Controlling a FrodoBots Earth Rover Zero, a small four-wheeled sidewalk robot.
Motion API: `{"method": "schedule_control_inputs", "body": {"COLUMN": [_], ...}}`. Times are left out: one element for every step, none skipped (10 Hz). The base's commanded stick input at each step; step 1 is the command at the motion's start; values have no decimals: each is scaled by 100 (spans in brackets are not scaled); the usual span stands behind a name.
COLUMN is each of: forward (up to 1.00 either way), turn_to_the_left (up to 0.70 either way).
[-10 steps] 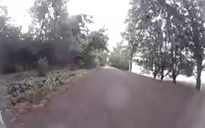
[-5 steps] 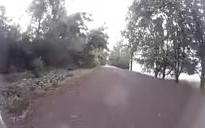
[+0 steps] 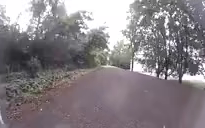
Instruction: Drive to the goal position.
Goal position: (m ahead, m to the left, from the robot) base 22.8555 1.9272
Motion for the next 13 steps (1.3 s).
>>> {"method": "schedule_control_inputs", "body": {"forward": [70, 70, 70, 70, 70, 70, 70, 70, 70, 70, 70, 70, 70], "turn_to_the_left": [0, 0, 0, 0, 0, 0, 0, 0, 0, 0, 0, 0, 0]}}
